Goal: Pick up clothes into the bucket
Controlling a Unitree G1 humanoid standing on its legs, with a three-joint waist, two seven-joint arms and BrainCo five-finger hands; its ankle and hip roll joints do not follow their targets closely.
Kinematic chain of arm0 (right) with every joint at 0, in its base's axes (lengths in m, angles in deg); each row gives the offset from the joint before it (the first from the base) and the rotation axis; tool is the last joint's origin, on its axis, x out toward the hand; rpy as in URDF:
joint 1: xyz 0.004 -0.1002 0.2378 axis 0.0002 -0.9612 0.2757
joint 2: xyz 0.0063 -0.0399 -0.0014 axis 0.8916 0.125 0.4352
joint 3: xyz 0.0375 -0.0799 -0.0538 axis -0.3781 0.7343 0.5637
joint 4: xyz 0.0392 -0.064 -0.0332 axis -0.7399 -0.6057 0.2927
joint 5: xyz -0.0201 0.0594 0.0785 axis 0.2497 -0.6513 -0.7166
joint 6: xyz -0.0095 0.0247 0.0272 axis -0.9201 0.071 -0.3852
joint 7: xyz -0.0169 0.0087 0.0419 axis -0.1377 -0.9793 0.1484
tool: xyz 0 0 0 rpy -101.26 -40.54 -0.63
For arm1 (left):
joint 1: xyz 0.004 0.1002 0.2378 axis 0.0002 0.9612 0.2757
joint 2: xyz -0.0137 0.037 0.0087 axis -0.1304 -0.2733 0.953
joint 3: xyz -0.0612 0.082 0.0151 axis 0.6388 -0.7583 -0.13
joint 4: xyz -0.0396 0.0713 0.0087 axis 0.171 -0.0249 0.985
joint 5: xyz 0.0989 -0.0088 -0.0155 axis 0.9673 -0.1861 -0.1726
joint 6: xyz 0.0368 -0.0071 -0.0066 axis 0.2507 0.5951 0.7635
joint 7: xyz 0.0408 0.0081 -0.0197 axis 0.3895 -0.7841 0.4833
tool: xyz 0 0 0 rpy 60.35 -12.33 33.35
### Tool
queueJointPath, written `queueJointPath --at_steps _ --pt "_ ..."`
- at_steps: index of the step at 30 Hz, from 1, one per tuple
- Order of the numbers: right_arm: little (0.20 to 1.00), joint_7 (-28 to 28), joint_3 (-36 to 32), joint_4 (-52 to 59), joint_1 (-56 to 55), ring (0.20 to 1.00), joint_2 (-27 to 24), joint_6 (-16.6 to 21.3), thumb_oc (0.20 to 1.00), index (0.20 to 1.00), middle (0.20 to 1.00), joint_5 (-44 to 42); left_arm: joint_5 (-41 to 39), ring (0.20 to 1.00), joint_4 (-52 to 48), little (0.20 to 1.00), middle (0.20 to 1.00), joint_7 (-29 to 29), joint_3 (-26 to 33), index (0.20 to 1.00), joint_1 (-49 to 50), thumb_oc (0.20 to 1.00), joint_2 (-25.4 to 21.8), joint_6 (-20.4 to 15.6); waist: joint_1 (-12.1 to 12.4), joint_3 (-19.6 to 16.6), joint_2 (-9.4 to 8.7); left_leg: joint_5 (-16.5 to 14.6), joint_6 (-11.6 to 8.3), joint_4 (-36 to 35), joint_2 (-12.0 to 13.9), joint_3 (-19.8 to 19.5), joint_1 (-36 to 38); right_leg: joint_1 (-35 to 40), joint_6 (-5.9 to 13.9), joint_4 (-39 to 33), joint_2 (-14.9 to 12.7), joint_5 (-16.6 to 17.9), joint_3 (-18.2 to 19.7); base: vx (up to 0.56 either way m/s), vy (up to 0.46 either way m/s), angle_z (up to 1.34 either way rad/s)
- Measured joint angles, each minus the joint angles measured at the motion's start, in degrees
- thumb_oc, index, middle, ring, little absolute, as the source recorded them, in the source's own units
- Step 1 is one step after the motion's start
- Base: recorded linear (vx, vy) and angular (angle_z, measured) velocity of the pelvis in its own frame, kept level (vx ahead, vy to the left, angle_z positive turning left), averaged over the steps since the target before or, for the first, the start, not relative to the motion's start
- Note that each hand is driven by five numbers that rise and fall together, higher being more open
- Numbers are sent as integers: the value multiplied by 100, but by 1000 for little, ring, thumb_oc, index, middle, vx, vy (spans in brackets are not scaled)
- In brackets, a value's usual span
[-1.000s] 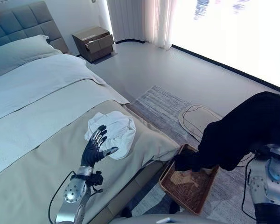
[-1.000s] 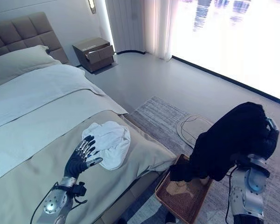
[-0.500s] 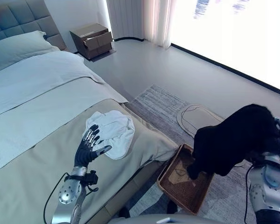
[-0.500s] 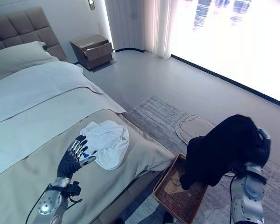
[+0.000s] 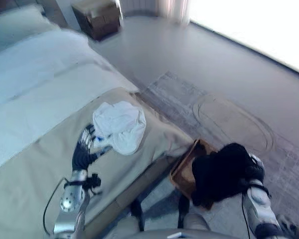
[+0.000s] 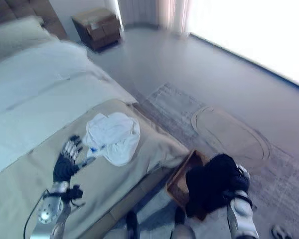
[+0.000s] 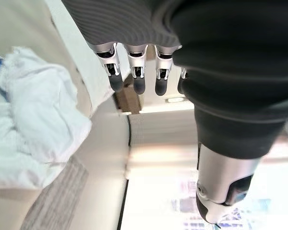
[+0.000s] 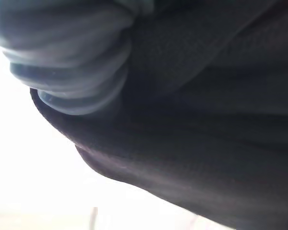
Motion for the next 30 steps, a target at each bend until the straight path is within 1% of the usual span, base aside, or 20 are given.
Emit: queueJointPath --at_steps 1,2,4,5,6,8,10,11,15,19,21,24,28,30 --pt "200 29 30 -103 277 200 7 -1 200 200 200 -2 -133 1000 -81 1000 1000 42 6 1000 -162 1000 -3 -86 23 218 16 -18 25 117 -29 -15 -140 -231 -16 329 -61 -125 10 -134 27 10" --pt "200 51 34 -121 385 200 13 -3 200 200 200 -2 -176 1000 -140 1000 1000 69 15 1000 -205 1000 -11 -119 -1 330 8 -78 37 183 -38 -11 -206 -365 -17 512 -101 -209 39 -122 27 4" --pt "200 192 35 -180 826 200 -78 5 200 200 200 -25 -228 1000 -278 1000 1000 173 72 1000 -201 1000 -57 -167 76 549 28 -330 48 674 -94 3 -819 -1099 -67 1215 -260 -462 160 -112 7 -1" --pt "200 278 35 -263 993 200 -150 3 200 200 200 -64 -284 1000 -310 1000 1000 215 60 1000 -222 1000 -84 -171 97 625 21 -400 63 914 -103 7 -1097 -1398 -109 1459 -300 -523 221 -96 -1 0" --pt "200 311 34 -338 1084 200 -201 1 200 200 200 -73 -332 1000 -318 1000 1000 230 59 1000 -234 1000 -81 -172 160 694 26 -409 62 1031 -104 6 -1229 -1527 -112 1588 -320 -541 231 -69 0 6" --pt "200 414 44 -603 1313 200 -266 -26 200 200 200 -108 -395 1000 -365 1000 1000 275 47 1000 -209 1000 -121 -171 197 728 23 -420 54 1281 -115 -73 -1613 -1883 -143 1881 -362 -617 239 -79 -2 17" --pt "200 539 70 -728 1574 200 -401 -24 200 200 200 -149 -400 1000 -476 1000 1000 365 -31 1000 -213 1000 -232 -184 179 758 30 -510 83 1631 -111 -129 -2003 -2251 -196 2223 -413 -738 242 -69 -5 14" --pt "200 635 96 -820 1841 200 -515 -24 200 200 200 -174 -396 1000 -518 1000 1000 400 -71 1000 -238 1000 -247 -188 200 786 32 -556 74 1881 -109 -147 -2295 -2549 -232 2489 -444 -804 264 -63 2 6" --pt "200 817 109 -850 2180 200 -718 -12 200 200 200 -174 -389 1000 -588 1000 1000 588 -207 1000 -333 1000 -274 -219 306 844 38 -667 63 2286 -74 -168 -2760 -3026 -268 2883 -453 -910 336 -31 -1 -1" --pt "200 1013 134 -1023 2416 200 -826 -11 200 200 200 -175 -388 1000 -617 1000 1000 706 -339 1000 -313 1000 -360 -235 303 855 45 -718 68 2595 -59 -218 -3089 -3331 -314 3167 -465 -974 357 -14 4 3" --pt "200 1112 152 -1047 2633 200 -1040 -4 200 200 200 -174 -344 1000 -694 1000 1000 809 -333 1000 -328 1000 -497 -243 298 870 73 -771 46 2854 -57 -242 -3467 -3704 -305 3403 -483 -1026 398 19 3 -2" --pt "200 1305 156 -1272 2869 200 -1156 11 200 200 200 -175 -341 1000 -704 1000 1000 966 -371 1000 -331 1000 -524 -261 308 886 90 -847 67 3130 -54 -288 -3806 -4021 -302 3660 -500 -1092 424 -5 -8 5" --pt "200 1462 283 -1617 3139 200 -1170 56 200 200 200 -173 -340 1000 -734 1000 1000 1115 -512 1000 -298 1000 -533 -295 318 893 117 -871 56 3235 -64 -287 -4002 -4241 -322 3816 -522 -1135 462 14 -3 1" --pt "200 1534 442 -2004 3388 200 -1181 58 200 200 200 -173 -338 1000 -846 1000 1000 1202 -588 1000 -296 1000 -539 -331 355 893 126 -871 56 3307 -74 -289 -4190 -4439 -328 3901 -535 -1141 484 -7 0 2"
